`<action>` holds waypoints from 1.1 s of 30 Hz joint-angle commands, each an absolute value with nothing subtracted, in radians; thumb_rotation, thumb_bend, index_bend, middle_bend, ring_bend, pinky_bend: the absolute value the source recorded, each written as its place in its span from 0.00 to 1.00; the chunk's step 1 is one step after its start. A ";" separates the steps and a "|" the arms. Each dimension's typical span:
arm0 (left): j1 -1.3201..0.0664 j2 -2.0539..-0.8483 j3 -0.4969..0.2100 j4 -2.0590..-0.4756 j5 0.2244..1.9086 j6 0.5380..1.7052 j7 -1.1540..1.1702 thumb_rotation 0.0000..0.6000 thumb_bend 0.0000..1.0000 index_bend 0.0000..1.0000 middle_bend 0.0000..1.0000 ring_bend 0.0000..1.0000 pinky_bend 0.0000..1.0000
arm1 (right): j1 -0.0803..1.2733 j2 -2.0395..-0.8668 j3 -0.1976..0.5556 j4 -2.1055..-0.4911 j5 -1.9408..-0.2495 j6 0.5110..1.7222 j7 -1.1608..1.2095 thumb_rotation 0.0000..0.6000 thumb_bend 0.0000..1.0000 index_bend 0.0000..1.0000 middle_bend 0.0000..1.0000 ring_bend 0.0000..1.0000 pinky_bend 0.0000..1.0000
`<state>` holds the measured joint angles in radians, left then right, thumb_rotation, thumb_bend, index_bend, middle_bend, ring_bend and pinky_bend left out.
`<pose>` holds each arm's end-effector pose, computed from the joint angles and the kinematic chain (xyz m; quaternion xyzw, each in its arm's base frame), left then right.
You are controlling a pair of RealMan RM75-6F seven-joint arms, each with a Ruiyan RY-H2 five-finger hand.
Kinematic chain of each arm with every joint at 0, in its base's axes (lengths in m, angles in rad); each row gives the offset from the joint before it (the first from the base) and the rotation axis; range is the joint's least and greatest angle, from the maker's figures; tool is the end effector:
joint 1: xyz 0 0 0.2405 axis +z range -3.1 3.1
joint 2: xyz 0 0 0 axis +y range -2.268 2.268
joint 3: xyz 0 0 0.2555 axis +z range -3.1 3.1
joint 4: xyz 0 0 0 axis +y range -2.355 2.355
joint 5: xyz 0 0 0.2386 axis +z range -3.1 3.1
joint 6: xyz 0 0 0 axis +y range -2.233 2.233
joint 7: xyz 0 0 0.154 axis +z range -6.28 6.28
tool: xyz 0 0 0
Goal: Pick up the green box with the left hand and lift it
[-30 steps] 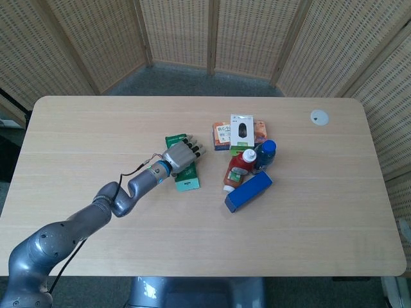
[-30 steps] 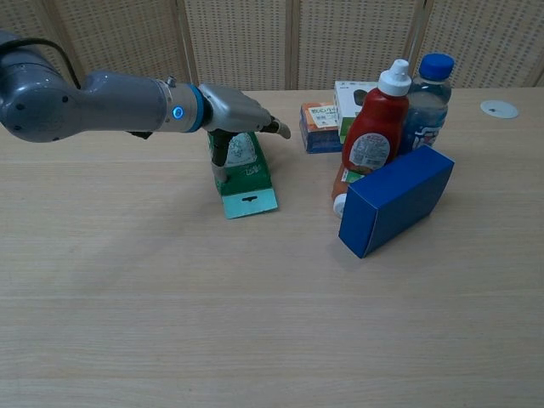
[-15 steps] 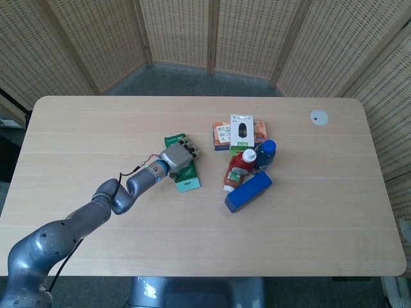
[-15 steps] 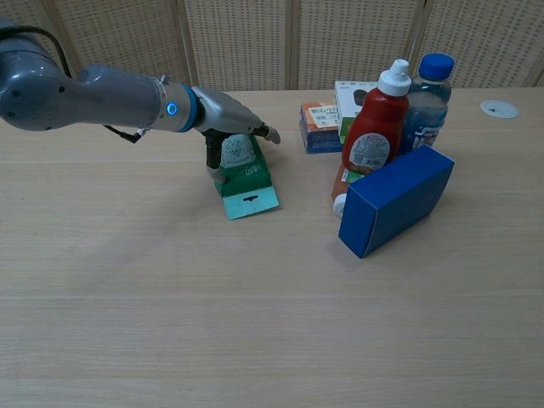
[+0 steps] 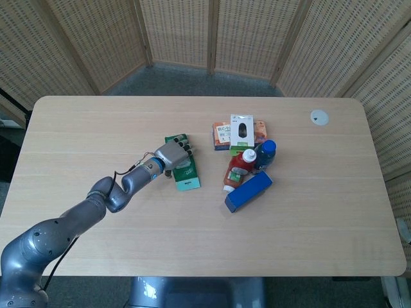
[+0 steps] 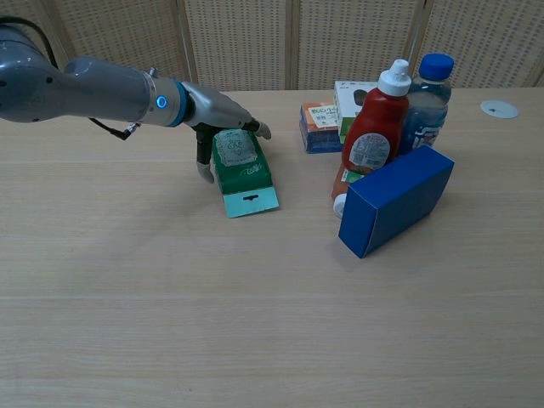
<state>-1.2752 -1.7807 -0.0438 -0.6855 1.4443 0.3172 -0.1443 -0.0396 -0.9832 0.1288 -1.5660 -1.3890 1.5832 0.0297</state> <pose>-0.0889 0.4912 -0.1071 -0.8965 -0.2189 -0.1617 0.3497 -0.3629 -0.1663 0.2191 0.5268 -0.3382 0.3435 0.7001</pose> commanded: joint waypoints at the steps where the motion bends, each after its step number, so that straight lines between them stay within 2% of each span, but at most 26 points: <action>1: -1.282 -1.796 -0.040 -0.665 1.451 0.314 -0.139 1.00 0.04 0.00 0.00 0.00 0.00 | -0.038 -0.985 0.129 -1.564 -1.387 1.580 0.029 0.21 0.34 0.00 0.00 0.00 0.00; 14: -1.314 -1.903 -0.023 -0.533 1.481 0.300 -0.119 1.00 0.04 0.02 0.00 0.00 0.00 | -0.047 -0.980 0.131 -1.561 -1.375 1.579 0.039 0.22 0.34 0.00 0.00 0.00 0.00; 16: -1.314 -1.913 -0.025 -0.525 1.480 0.302 -0.120 1.00 0.04 0.07 0.00 0.00 0.00 | -0.047 -0.981 0.131 -1.560 -1.375 1.578 0.041 0.22 0.34 0.00 0.00 0.00 0.00; 19: -1.313 -1.925 -0.024 -0.514 1.483 0.310 -0.115 1.00 0.04 0.22 0.00 0.00 0.00 | -0.047 -0.983 0.132 -1.559 -1.374 1.578 0.043 0.22 0.34 0.00 0.00 0.00 0.00; 20: -1.312 -1.927 -0.023 -0.512 1.484 0.313 -0.113 1.00 0.04 0.29 0.03 0.00 0.00 | -0.047 -0.983 0.132 -1.559 -1.375 1.578 0.043 0.21 0.33 0.00 0.00 0.00 0.00; 22: -1.310 -1.931 -0.025 -0.509 1.481 0.313 -0.113 1.00 0.04 0.41 0.16 0.08 0.01 | -0.048 -0.983 0.132 -1.558 -1.377 1.580 0.044 0.22 0.33 0.00 0.00 0.00 0.00; 24: -1.307 -1.930 -0.028 -0.508 1.479 0.318 -0.112 1.00 0.04 0.54 0.32 0.25 0.14 | -0.050 -0.983 0.132 -1.557 -1.376 1.581 0.047 0.21 0.34 0.00 0.00 0.00 0.00; 26: -1.300 -1.927 -0.033 -0.510 1.475 0.335 -0.113 1.00 0.02 0.66 0.50 0.45 0.37 | -0.052 -0.983 0.132 -1.556 -1.376 1.583 0.049 0.21 0.34 0.00 0.00 0.00 0.00; 29: -1.288 -1.922 -0.039 -0.512 1.469 0.357 -0.112 1.00 0.00 0.74 0.70 0.69 0.63 | -0.053 -0.982 0.133 -1.556 -1.376 1.586 0.054 0.21 0.34 0.00 0.00 0.00 0.00; 33: -1.269 -1.910 -0.049 -0.524 1.456 0.378 -0.115 1.00 0.00 0.82 0.81 0.81 0.78 | -0.054 -0.982 0.134 -1.556 -1.381 1.590 0.056 0.22 0.33 0.00 0.00 0.00 0.00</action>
